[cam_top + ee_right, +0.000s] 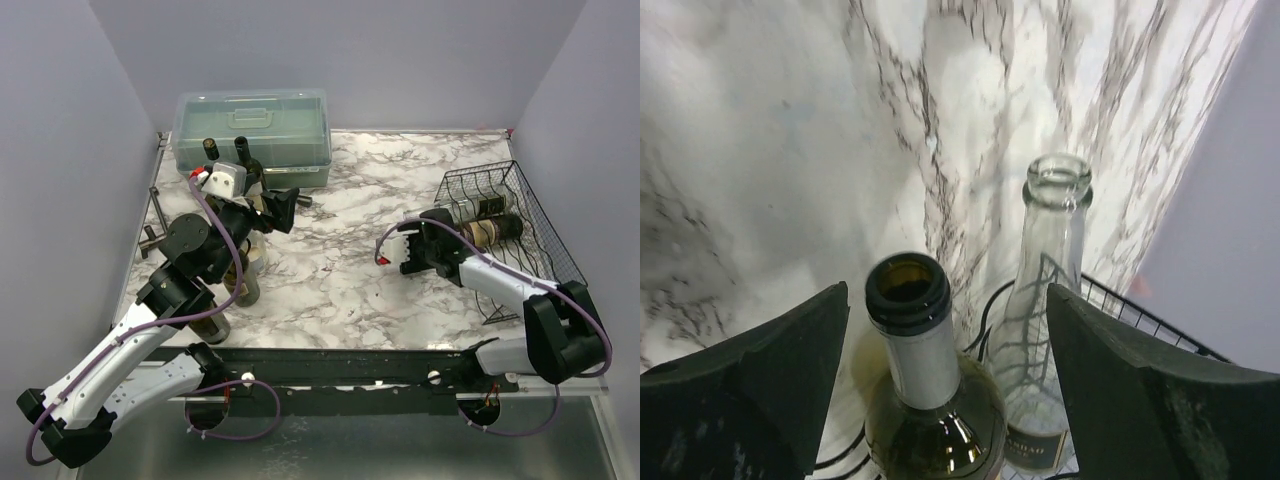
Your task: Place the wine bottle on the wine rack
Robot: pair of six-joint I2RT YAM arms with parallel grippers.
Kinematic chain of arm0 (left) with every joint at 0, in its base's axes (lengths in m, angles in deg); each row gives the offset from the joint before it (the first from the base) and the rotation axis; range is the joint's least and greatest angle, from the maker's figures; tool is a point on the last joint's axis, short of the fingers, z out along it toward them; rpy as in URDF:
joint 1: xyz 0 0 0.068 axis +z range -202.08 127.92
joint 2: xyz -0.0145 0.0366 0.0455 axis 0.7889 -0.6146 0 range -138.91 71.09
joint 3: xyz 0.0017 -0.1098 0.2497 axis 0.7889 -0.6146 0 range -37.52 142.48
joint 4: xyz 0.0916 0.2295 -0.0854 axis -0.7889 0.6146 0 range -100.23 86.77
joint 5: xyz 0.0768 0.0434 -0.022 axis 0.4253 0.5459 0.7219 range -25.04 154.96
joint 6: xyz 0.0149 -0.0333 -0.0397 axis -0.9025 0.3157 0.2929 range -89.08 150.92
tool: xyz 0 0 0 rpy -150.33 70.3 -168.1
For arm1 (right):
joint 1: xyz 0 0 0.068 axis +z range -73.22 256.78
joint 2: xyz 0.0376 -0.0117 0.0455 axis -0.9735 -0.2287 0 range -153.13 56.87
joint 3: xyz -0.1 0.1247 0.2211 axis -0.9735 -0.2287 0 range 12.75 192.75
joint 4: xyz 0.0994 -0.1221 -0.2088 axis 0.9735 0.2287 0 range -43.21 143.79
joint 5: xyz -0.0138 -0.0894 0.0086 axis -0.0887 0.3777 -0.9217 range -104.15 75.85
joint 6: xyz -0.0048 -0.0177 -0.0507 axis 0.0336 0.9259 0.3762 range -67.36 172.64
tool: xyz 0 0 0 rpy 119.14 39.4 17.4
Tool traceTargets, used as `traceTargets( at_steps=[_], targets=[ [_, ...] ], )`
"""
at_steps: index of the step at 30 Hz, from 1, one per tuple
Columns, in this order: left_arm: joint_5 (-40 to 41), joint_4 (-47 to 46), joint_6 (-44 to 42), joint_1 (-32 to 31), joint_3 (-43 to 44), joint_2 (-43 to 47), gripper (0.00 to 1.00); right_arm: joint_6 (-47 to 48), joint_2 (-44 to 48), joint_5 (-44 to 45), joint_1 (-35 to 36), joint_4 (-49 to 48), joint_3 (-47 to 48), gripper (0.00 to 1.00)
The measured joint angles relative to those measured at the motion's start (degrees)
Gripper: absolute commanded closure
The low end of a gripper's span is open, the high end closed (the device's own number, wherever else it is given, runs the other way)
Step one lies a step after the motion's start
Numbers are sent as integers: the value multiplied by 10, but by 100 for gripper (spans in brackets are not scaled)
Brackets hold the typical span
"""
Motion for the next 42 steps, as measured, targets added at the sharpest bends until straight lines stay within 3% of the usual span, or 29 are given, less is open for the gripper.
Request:
traceTargets(
  at_steps=[12, 13, 14, 18, 23, 27, 34, 38, 42],
  targets=[
    [15, 0, -15, 3, 0, -8, 2, -88, 66, -102, 103, 25, 2, 19],
    [15, 0, -16, 4, 0, -9, 3, -98, 70, -120, 109, 24, 6, 16],
    [15, 0, -16, 4, 0, -12, 3, -111, 73, -139, 115, 24, 10, 1],
    [23, 6, -15, 4, 11, -27, 3, -178, 76, -230, 132, 3, 31, 0],
    [28, 15, -17, 4, 69, -57, 3, -350, 71, -341, 147, -111, 39, 0],
    [33, 13, -35, 4, 121, -77, 3, -519, 50, -379, 169, -210, 52, 0],
    [50, 5, -94, 4, 144, -81, 3, -793, 4, -368, 216, -300, 119, 0],
    [58, -7, -121, 13, 99, -40, 3, -892, -6, -342, 242, -348, 132, 0],
    [65, -15, -130, 40, 60, 13, 3, -994, -10, -302, 259, -475, 95, 0]
  ],
)
